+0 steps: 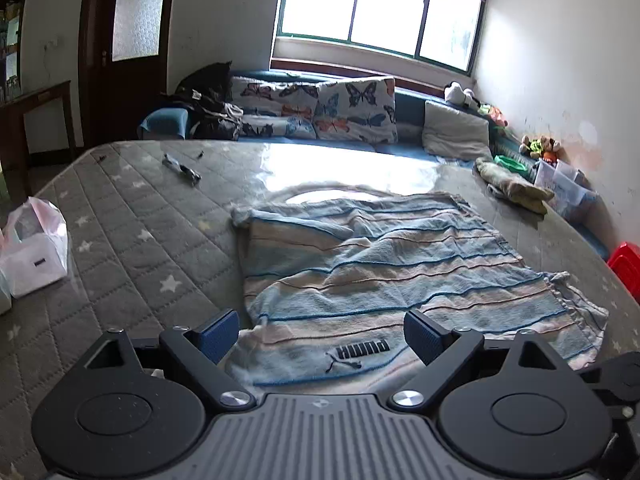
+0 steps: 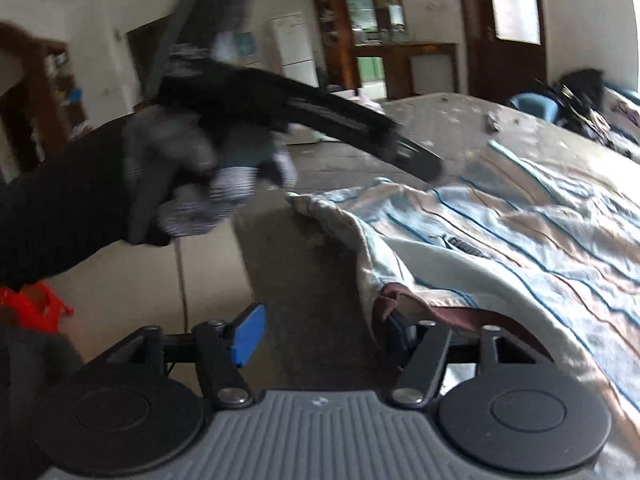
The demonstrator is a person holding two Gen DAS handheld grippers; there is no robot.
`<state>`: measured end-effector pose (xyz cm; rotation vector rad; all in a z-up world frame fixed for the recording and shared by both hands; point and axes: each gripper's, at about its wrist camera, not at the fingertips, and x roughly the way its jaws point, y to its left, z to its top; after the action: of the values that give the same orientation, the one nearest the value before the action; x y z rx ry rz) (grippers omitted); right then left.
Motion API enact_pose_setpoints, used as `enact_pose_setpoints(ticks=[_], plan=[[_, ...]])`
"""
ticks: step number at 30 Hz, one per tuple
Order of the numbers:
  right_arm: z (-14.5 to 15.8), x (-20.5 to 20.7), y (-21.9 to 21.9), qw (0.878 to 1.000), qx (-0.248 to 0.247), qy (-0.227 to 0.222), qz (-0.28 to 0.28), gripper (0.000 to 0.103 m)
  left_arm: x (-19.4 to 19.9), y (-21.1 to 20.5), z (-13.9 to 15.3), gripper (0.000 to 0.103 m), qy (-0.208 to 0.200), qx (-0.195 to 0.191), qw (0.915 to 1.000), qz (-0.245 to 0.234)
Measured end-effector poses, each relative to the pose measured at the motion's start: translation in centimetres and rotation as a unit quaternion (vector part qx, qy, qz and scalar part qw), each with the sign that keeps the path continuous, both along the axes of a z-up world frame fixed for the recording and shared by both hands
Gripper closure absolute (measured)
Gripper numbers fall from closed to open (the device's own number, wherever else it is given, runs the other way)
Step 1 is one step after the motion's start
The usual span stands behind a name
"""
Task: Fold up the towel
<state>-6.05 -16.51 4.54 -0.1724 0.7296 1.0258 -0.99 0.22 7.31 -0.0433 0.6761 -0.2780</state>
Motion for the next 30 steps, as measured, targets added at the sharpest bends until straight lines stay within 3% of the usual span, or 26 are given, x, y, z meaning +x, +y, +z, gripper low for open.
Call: enact_pose_setpoints(ticks=[6,13,20,24,30], plan=[[0.0,-1.4,-0.5,1.000,-0.021,-0.012,0.012,0.035,-0.2,-1.4,-2.2,0.012,0.017,0.033,0.9991,-0.019],[1.0,-1.2,-3.6,1.000,0.004,0.026,-0.013,0.034,-1.0,-2.6,-4.5,0.012,0.036,0.065,0.9963,-0.044],[2.2,1.2,-6.3,0.994,-0.014,0.008,-0.106,0.035,-3.7,-1.9,-5.9,0.011,0.048,0.101,0.9921,-0.057],[1.0,3.8,-6.6,0.981,-0.053,-0.005,-0.186,0.037,-4.2,-0.8,-5.8,0.011,0.049,0.106,0.9923,-0.042],[-0.5,3.1,-8.2,0.980,-0.075,0.046,-0.180,0.038,-4.1,0.0,-4.4,0.012,0.032,0.105,0.9937,-0.023]])
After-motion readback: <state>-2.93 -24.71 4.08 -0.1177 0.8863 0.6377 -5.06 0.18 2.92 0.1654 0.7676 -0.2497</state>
